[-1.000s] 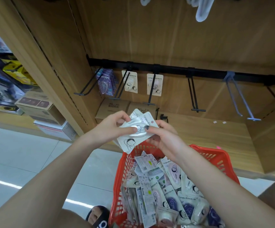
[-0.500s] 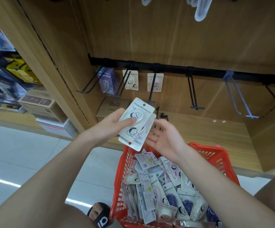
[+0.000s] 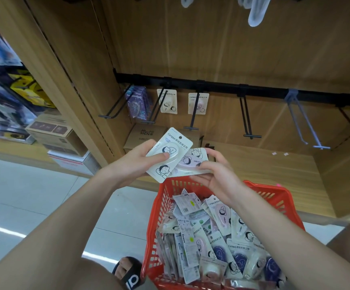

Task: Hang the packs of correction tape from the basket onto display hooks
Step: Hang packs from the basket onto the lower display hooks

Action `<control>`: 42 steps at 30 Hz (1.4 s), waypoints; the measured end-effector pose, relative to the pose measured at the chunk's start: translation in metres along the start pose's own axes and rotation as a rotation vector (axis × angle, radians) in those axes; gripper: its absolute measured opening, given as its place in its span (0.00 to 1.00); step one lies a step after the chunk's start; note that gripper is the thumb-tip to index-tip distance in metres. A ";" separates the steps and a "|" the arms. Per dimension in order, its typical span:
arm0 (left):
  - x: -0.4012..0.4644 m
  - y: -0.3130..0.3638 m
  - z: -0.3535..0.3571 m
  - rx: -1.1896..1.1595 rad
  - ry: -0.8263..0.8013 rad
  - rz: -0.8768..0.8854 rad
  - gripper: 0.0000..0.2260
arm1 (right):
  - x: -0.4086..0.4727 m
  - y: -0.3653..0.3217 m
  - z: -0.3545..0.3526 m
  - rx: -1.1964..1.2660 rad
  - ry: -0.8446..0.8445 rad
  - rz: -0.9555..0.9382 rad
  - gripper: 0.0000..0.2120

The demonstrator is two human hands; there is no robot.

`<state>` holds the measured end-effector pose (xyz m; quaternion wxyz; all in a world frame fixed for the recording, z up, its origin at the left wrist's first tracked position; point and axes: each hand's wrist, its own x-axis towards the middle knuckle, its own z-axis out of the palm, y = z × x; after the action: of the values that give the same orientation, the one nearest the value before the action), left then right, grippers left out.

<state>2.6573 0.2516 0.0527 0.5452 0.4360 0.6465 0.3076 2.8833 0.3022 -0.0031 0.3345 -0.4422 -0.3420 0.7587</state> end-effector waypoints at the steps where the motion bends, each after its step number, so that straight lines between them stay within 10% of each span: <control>1: 0.001 0.000 0.000 0.020 0.025 0.021 0.16 | 0.000 0.000 -0.002 -0.024 0.000 0.012 0.22; 14: 0.007 -0.007 -0.013 0.054 0.040 0.062 0.13 | 0.011 -0.017 -0.012 -0.714 -0.327 0.065 0.16; 24: 0.013 -0.019 -0.030 -0.214 0.241 0.038 0.10 | 0.020 0.003 -0.016 -0.247 -0.077 -0.005 0.21; 42: 0.046 -0.027 -0.026 -0.225 0.339 0.001 0.11 | 0.062 0.007 0.012 -0.202 0.142 -0.085 0.15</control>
<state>2.6243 0.2834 0.0151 0.4738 0.3145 0.6903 0.4473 2.8466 0.3461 -0.0320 0.3434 -0.5111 -0.4107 0.6724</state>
